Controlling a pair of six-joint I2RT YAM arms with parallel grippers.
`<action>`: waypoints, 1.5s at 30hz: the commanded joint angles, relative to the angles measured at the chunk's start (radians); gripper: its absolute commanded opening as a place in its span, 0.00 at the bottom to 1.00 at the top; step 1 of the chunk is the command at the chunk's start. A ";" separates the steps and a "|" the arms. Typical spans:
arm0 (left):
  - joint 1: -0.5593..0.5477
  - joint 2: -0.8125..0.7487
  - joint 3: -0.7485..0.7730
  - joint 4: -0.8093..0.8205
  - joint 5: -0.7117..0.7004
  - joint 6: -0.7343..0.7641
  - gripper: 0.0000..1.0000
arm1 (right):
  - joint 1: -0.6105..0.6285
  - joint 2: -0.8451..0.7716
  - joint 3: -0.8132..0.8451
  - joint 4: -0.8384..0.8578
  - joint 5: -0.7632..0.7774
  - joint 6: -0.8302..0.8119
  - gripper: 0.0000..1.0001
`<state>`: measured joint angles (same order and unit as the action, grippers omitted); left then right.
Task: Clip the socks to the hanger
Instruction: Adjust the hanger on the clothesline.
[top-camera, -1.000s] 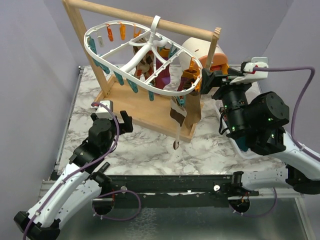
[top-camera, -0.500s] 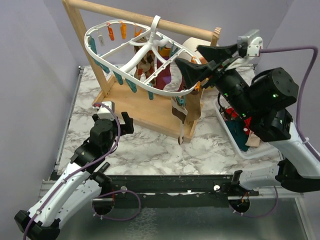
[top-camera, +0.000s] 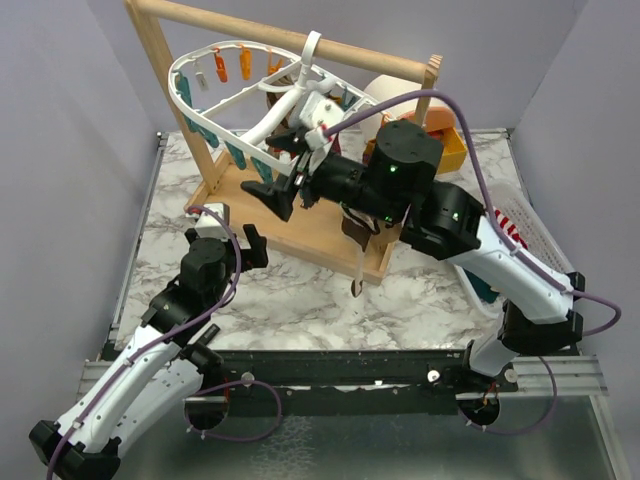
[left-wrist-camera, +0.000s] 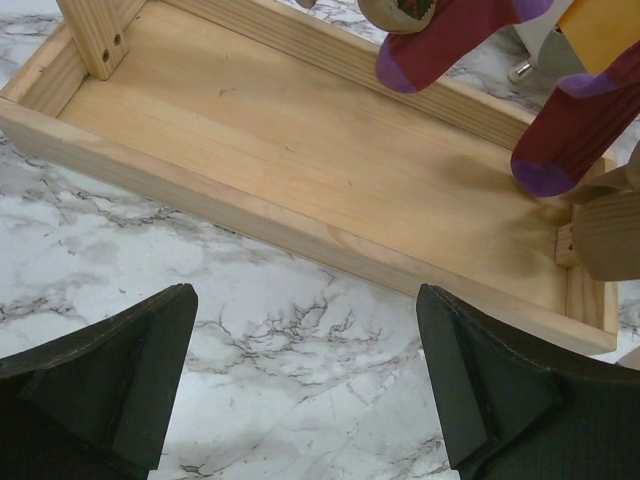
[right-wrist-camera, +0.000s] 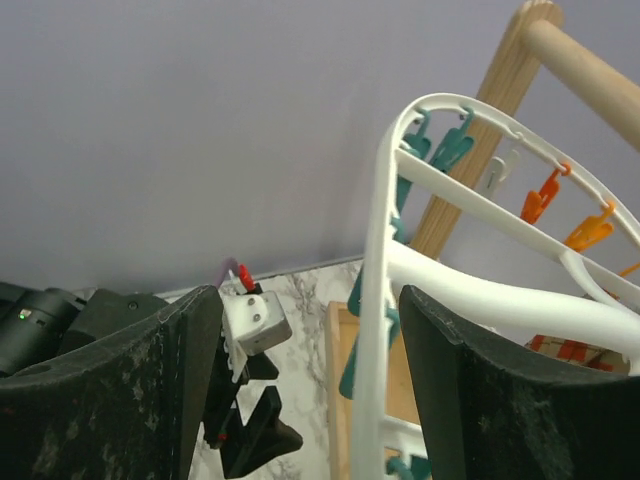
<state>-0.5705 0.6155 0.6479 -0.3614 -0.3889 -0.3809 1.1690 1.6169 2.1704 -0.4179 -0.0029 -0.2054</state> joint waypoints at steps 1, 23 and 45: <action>0.001 0.001 -0.013 -0.002 0.019 -0.003 0.99 | 0.084 0.016 0.022 -0.019 0.096 -0.143 0.76; 0.001 0.013 -0.013 0.007 0.033 -0.001 0.99 | 0.210 -0.051 -0.326 0.410 0.854 -0.641 0.42; 0.002 0.003 -0.014 0.007 0.041 -0.006 0.99 | 0.208 -0.292 -0.617 0.542 1.036 -0.742 0.28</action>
<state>-0.5705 0.6289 0.6464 -0.3611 -0.3660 -0.3809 1.3853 1.3754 1.6028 0.0586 0.9512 -0.9184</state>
